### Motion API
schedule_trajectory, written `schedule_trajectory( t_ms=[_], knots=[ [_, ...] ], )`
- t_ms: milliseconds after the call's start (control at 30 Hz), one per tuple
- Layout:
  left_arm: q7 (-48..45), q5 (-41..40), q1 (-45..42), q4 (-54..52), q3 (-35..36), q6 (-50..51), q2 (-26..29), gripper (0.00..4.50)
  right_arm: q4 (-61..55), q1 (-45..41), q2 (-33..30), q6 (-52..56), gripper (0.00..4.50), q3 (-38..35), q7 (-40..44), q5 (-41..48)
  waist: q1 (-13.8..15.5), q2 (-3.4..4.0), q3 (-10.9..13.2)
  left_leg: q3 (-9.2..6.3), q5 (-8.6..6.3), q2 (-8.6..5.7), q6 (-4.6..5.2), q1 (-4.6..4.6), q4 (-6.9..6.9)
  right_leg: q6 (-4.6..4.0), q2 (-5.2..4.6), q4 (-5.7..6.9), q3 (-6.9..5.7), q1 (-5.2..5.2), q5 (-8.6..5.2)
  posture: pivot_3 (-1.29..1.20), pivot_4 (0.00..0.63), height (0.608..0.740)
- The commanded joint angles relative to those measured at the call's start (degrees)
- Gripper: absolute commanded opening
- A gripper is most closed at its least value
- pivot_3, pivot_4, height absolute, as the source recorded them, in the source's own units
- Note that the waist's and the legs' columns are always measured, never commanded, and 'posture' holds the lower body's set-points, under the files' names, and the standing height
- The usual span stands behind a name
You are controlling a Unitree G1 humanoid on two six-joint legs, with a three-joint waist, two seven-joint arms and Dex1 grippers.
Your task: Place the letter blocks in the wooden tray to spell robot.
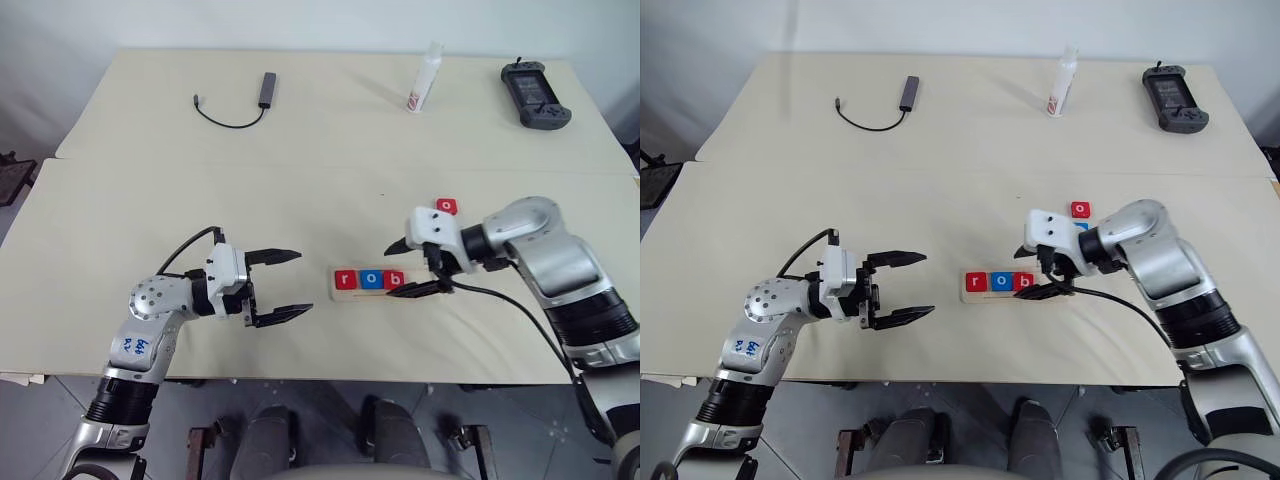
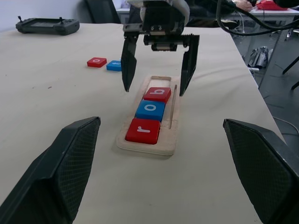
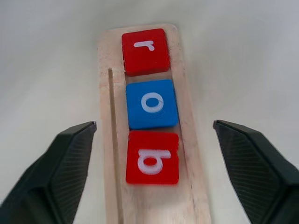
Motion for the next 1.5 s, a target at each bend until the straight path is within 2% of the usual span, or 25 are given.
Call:
schedule_trajectory(
  t_ms=[33, 100, 300, 400, 767, 1000, 1167, 1300, 1500],
  knots=[
    [0.29, -0.38, 0.28, -2.0, 0.85, -0.73, 0.16, 4.5, -3.12, 3.14, -3.15, 1.87, 3.79, -4.04, -0.98, 1.57, 0.01, 0.0, 0.0, 0.0, 0.0, 0.0, 0.0, 0.0, 0.0, 0.0, 0.0, -0.01, 0.0, 0.0, 0.0, 0.0, 0.15, 0.74],
    [0.4, -0.33, 0.34, -1.94, 0.84, -0.8, 0.1, 4.5, -3.62, 5.53, -4.71, 2.56, 3.27, -4.92, -1.94, 1.31, 0.05, 0.0, 0.0, 0.0, 0.0, 0.0, 0.0, 0.0, -0.01, 0.0, 0.0, -0.01, -0.01, 0.01, 0.0, 0.0, 0.15, 0.74],
    [0.4, -0.3, 0.42, -1.67, 0.82, -0.91, 0.15, 4.5, -3.2, 7.49, -4.27, 2.57, 0.99, -4.1, -5.0, 0.33, -0.3, 0.0, 0.0, 0.08, 0.0, 0.05, -0.01, 0.06, -0.01, 0.0, 0.02, 0.01, 0.04, -0.01, 0.0, 0.0, 0.15, 0.74],
    [0.41, -0.28, 0.36, -1.62, 0.82, -0.94, 0.14, 4.5, -3.06, 7.02, -3.09, 2.69, 0.05, -3.12, -6.2, 0.16, -0.13, 0.0, 0.0, 0.06, 0.0, 0.04, -0.01, 0.05, 0.0, 0.0, 0.01, 0.01, 0.04, 0.0, 0.0, 0.0, 0.15, 0.74],
    [1.43, -0.19, 1.28, -2.59, 0.9, -0.72, 0.2, 4.5, -2.68, 3.66, 0.76, 2.73, 0.01, 1.27, -9.07, -2.98, -0.1, 0.0, 0.0, 0.04, 0.0, 0.04, -0.01, 0.04, 0.0, 0.0, 0.02, 0.01, 0.03, 0.0, 0.0, 0.0, 0.15, 0.74],
    [1.8, -0.22, 1.37, -2.64, 0.73, -0.69, 0.21, 4.5, -4.0, 3.56, 0.14, 3.29, 0.01, 1.11, -8.76, -3.22, -0.08, 0.0, 0.0, 0.04, 0.0, 0.03, -0.01, 0.04, 0.0, 0.0, 0.02, 0.01, 0.03, 0.0, 0.0, 0.0, 0.15, 0.74],
    [1.9, -0.2, 1.37, -2.57, 0.59, -0.75, 0.15, 4.5, -6.47, 4.79, -1.98, 4.55, 0.01, -1.03, -8.47, -1.95, -0.05, 0.0, 0.0, 0.03, 0.0, 0.03, -0.01, 0.03, 0.0, 0.0, 0.01, 0.0, 0.03, 0.0, 0.0, 0.0, 0.15, 0.74],
    [1.71, -0.1, 1.29, -2.15, 0.3, -0.92, -0.05, 4.5, -12.41, 7.14, -4.2, 8.94, 0.01, -4.29, -4.52, 4.89, 0.05, 0.0, 0.0, 0.01, 0.0, 0.03, -0.01, 0.01, -0.01, 0.0, 0.01, -0.02, 0.01, 0.0, 0.0, 0.0, 0.15, 0.74],
    [1.6, -0.11, 1.04, -2.02, 0.0, -0.78, -0.34, 4.5, -14.02, 8.02, -3.03, 10.64, 0.01, -2.27, -6.35, 5.34, -0.07, 0.0, 0.0, 0.03, 0.0, 0.04, -0.01, 0.04, 0.0, 0.0, 0.01, 0.01, 0.03, 0.0, 0.0, 0.0, 0.15, 0.74]
  ],
)
